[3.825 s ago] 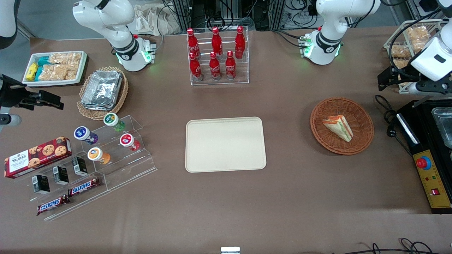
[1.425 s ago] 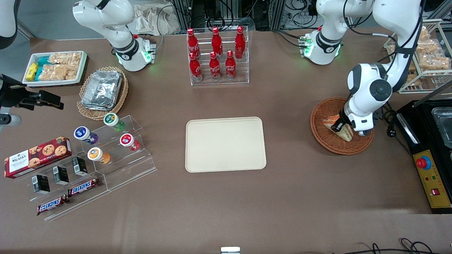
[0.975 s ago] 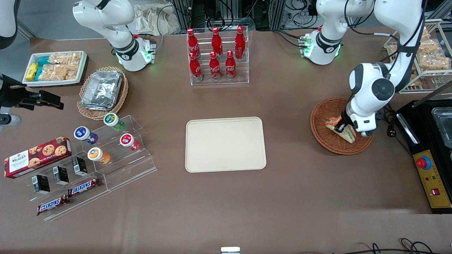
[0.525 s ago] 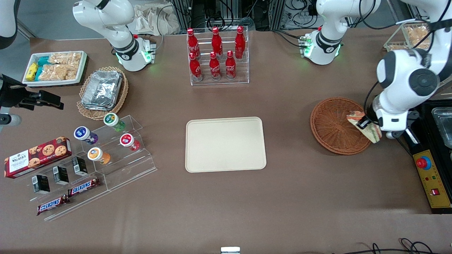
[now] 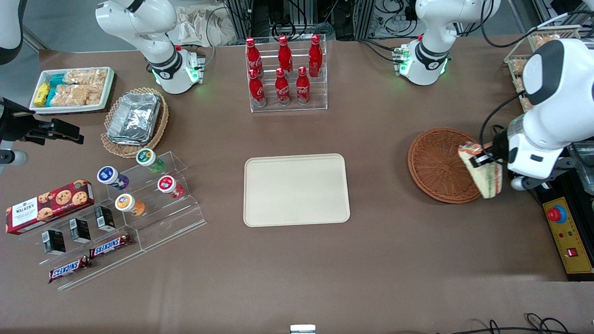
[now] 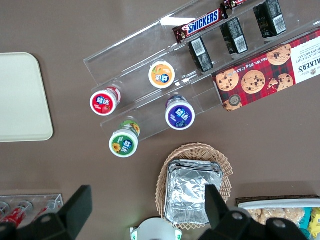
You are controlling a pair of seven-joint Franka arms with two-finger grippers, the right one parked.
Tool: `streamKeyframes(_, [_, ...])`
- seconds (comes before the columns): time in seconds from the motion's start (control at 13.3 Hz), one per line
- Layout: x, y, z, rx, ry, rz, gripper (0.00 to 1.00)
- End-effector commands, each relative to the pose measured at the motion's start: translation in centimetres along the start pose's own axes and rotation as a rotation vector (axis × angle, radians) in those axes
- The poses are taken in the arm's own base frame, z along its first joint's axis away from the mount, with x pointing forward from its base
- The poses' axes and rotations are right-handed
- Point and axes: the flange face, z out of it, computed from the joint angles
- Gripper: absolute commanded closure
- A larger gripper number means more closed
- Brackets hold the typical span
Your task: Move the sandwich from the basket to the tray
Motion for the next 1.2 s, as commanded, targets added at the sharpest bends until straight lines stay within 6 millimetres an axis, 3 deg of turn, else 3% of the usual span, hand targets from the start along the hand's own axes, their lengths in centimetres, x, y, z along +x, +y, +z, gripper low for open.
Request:
streamKeyframes(0.0, [-2.1,6.5,-0.2,-0.096,0.007,0.093,1.0])
streamKeyframes(0.3, [-7.4,17.2,8.3,-0.053,-0.027,0.188,1.0])
streamKeyframes(0.6, [-10.7,23.4,19.3,-0.087,-0.016,0.21,1.0])
streamKeyframes(0.9, [-12.4,26.9,26.6,-0.09,0.059,0.206,1.0])
streamKeyframes(1.12, [-12.5,27.0,29.9,-0.042,0.09,0.266,1.0])
